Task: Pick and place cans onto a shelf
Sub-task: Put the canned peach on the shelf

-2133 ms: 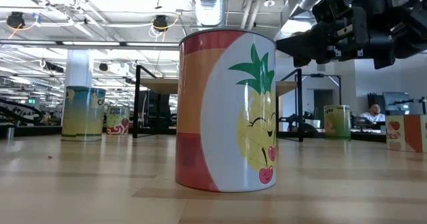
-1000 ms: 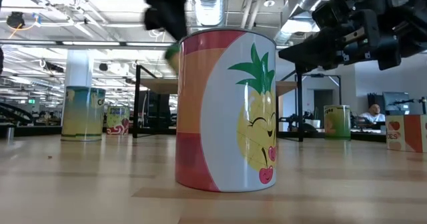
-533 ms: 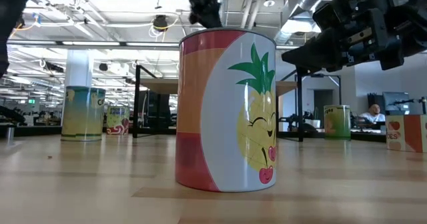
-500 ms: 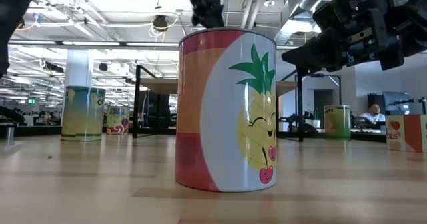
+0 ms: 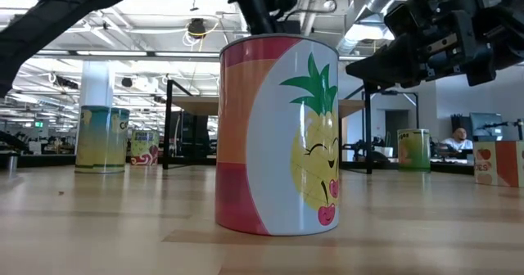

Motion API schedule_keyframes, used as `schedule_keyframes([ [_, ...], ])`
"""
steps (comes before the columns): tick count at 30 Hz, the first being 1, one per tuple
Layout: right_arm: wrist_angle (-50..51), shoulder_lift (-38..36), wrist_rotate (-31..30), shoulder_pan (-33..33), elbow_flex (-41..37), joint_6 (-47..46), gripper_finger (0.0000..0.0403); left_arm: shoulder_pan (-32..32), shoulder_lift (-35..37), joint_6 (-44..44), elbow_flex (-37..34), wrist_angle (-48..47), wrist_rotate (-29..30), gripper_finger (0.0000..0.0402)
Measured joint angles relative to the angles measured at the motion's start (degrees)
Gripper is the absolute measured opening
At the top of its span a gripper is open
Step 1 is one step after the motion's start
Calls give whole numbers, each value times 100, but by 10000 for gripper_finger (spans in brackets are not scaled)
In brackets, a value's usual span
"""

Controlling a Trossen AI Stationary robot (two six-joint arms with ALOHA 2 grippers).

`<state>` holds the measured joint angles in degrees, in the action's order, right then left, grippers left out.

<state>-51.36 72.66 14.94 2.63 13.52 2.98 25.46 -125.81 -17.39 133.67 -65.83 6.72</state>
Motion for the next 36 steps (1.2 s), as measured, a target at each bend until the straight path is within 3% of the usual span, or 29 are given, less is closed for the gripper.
schedule_keyframes([
  [25, -17, 0, 0, 0, 0, 0, 11, -31, 14, 173, 4, 242, -37, 48],
  [31, -8, 0, 2, -4, 0, -2, 11, -99, 64, 28, 125, 588, 59, 32],
  [36, 34, 0, 17, -68, -2, -9, 11, -134, 193, 150, 118, 188, 205, 7],
])
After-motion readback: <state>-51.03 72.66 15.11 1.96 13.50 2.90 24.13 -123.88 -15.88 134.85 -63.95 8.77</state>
